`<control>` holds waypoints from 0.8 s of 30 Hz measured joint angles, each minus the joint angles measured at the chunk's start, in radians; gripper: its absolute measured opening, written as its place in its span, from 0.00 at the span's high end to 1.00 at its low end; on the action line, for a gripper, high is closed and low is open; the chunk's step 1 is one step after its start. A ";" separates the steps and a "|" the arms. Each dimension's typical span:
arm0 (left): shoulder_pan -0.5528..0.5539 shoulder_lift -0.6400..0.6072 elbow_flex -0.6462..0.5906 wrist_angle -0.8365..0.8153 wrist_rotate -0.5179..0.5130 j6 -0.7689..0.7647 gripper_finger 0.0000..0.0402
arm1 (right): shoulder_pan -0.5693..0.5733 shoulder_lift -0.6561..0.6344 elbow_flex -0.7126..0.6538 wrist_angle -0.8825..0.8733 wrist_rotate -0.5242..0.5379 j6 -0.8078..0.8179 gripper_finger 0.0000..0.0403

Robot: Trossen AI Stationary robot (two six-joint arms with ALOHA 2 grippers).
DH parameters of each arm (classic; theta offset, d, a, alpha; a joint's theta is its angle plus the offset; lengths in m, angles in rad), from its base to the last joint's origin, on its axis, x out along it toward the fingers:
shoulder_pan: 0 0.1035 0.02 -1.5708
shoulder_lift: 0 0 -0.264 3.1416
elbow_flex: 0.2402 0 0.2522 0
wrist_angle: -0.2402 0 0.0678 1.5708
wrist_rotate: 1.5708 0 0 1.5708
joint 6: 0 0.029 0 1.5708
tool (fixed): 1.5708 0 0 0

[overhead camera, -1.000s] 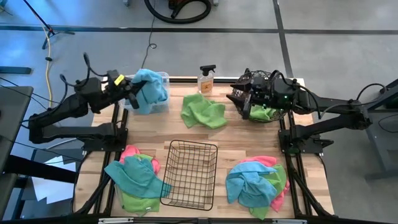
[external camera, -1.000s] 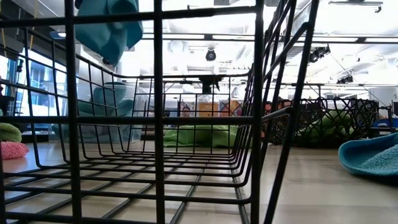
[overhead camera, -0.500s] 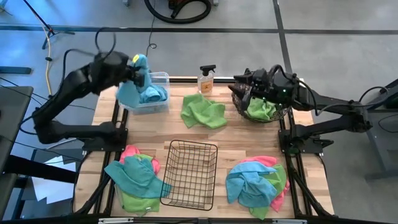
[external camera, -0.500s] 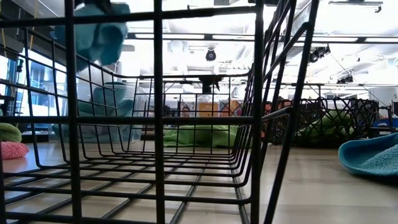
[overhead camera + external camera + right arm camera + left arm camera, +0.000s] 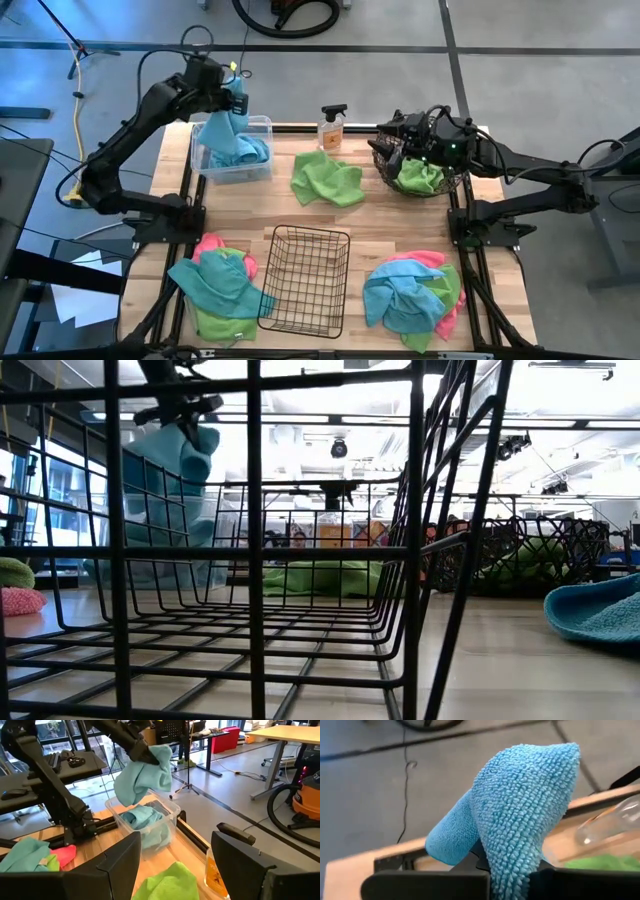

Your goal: Sort microfiber towel by color & place in baskets

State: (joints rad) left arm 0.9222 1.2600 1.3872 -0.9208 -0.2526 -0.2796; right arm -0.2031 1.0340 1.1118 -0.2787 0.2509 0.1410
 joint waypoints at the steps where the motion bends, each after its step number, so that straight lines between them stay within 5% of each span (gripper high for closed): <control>1: -0.004 0.004 -0.003 -0.016 -0.012 -0.012 1.00 | 0.000 0.000 0.000 -0.001 -0.001 0.000 0.40; 8: -0.056 -0.061 -0.205 0.014 -0.107 -0.156 1.00 | 0.000 0.000 0.000 -0.001 -0.005 -0.010 0.40; 17: -0.137 -0.111 -0.452 0.119 -0.083 -0.345 1.00 | 0.000 0.000 0.000 -0.002 -0.005 -0.010 0.40; 24: -0.112 -0.085 -0.431 0.048 0.164 -0.322 1.00 | 0.000 0.001 0.000 -0.002 -0.004 -0.010 0.40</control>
State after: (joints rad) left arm 0.8098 1.1746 0.9567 -0.8730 -0.0882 -0.6019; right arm -0.2028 1.0348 1.1118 -0.2807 0.2466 0.1305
